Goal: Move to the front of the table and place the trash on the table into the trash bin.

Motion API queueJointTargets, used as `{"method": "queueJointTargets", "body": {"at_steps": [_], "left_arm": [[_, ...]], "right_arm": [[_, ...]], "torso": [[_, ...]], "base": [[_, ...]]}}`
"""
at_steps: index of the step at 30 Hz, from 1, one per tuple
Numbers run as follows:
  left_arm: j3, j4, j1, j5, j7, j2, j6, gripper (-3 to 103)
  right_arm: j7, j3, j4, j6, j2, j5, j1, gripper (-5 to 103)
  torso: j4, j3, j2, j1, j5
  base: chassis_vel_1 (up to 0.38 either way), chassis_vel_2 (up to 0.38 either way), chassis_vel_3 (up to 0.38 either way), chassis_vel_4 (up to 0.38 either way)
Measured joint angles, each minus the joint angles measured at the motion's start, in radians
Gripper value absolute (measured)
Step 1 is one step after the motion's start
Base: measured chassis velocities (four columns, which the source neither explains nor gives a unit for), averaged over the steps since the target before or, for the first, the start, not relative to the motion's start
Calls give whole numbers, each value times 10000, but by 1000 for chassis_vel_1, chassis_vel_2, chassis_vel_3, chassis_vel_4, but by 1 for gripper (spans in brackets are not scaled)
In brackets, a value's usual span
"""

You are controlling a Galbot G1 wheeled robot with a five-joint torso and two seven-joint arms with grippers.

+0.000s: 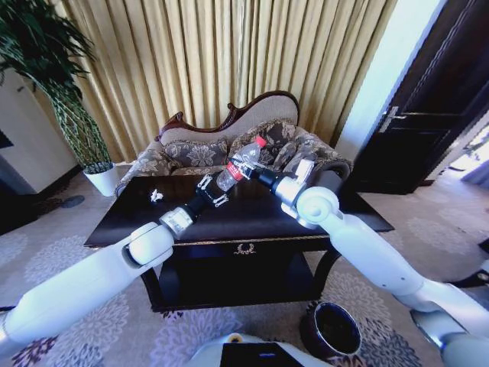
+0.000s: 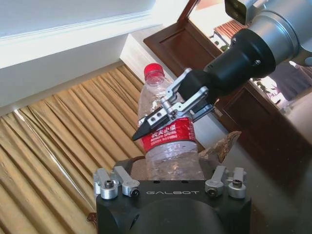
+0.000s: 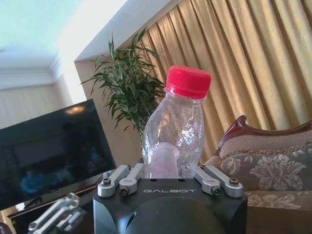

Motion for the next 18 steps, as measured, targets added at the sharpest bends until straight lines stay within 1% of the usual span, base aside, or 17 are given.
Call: {"method": "queueJointTargets", "body": {"at_steps": [1, 3, 6, 7, 8, 9, 11, 13, 14, 15, 17, 18], "left_arm": [[-2, -5, -3, -41, -4, 2, -36, 82], [-14, -13, 1, -77, -9, 2, -46, 82], [-396, -123, 178, -457, -196, 23, 22, 97], [-396, -123, 178, -457, -196, 23, 22, 97], [-697, -198, 304, -715, -207, 109, 115, 99], [-697, -198, 304, -715, -207, 109, 115, 99], [-1442, -302, 651, -1323, -409, 213, 297, 100], [-2020, -318, 986, -1636, -635, 256, 347, 100], [-2020, -318, 986, -1636, -635, 256, 347, 100], [-2561, -324, 1332, -1894, -827, 315, 374, 100], [-3318, -397, 1866, -2315, -1168, 426, 494, 100], [-3553, -421, 2044, -2446, -1282, 457, 523, 100]], "right_arm": [[0, 59, 0, 2, -26, -47, -46, 24], [0, 96, 0, 2, -39, -62, -72, 24], [51, 345, -16, 135, -143, -182, -296, 24], [51, 345, -16, 135, -143, -182, -296, 24], [123, 491, -20, 179, -198, -221, -433, 24], [123, 491, -20, 179, -198, -221, -433, 24], [181, 789, 17, 240, -307, -538, -716, 24], [226, 982, 6, 370, -399, -1051, -969, 24], [226, 982, 6, 370, -399, -1051, -969, 24], [311, 1207, 1, 447, -478, -1479, -1252, 24], [554, 1636, 91, 508, -578, -1926, -1793, 24], [613, 1775, 124, 520, -607, -2102, -1973, 24]], "torso": [[0, 0, 0, 0, 0], [0, 0, -1, 0, 0], [-1, 0, 0, 0, 0], [-1, 0, 0, 0, 0], [-1, 0, 0, 1, 1], [-1, 0, 0, 1, 1], [0, 0, 0, 0, 0], [0, 0, 0, 0, 0], [0, 0, 0, 0, 0], [0, 0, 0, 0, -1], [0, 0, 0, 0, 1], [0, 0, 0, 0, 0]], "base": [[0, 0, 0, 0], [0, 0, 0, 0], [0, 0, 0, 0], [0, 0, 0, 0], [0, 0, 0, 0], [0, 0, 0, 0], [0, 0, 0, 0], [0, 0, 0, 0], [0, 0, 0, 0], [0, 0, 0, 0], [0, 0, 0, 0], [0, 0, 0, 0]]}}
